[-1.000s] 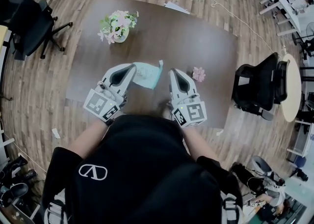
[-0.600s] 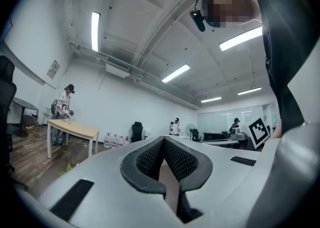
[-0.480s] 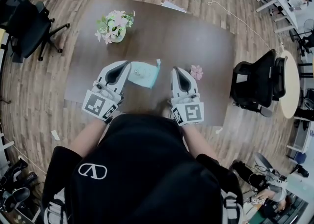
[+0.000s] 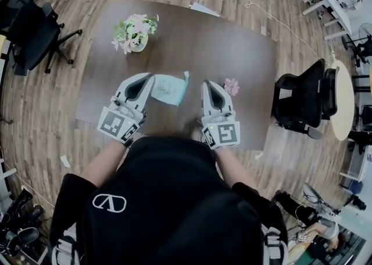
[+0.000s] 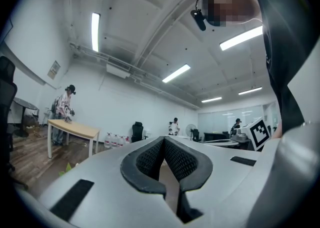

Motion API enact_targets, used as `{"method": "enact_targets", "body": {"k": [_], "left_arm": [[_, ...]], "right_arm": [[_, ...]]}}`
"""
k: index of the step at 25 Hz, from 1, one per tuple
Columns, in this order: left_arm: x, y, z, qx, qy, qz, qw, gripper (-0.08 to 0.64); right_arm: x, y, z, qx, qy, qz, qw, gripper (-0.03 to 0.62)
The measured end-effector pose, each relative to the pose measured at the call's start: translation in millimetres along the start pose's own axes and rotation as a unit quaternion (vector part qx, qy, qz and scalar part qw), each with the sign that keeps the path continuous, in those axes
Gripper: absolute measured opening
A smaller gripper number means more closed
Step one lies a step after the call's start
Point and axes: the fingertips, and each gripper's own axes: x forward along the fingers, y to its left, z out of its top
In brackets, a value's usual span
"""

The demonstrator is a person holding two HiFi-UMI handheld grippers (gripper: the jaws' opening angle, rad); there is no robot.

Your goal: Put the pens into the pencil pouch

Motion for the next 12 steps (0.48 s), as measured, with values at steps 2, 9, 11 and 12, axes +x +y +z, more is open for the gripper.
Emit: {"method": "enact_targets", "body": {"k": [2, 9, 11, 12], "left_arm": [[1.1, -0.2, -0.3, 0.0, 0.0, 0.0, 1.0, 0.003], [6.0, -2.5, 0.0, -0.001, 0.0, -0.004, 1.0, 0.003], [6.2, -2.5, -0.3, -0.002, 0.001, -0.004, 1.0, 0.003], [6.4, -2.6, -0.4, -0.003, 0.001, -0.004, 1.0, 0.003]], "right_arm": [[-0.5, -1.4, 0.0, 0.0, 0.0, -0.001, 1.0, -0.002], [-1.9, -5.0, -0.4, 0.002, 0.001, -0.005, 1.0, -0.002], [-2.0, -5.4, -0.2, 0.002, 0.003, -0.006, 1.0, -0.002], [-2.0, -5.7, 0.0, 0.001, 0.003, -0.006, 1.0, -0.002]]}}
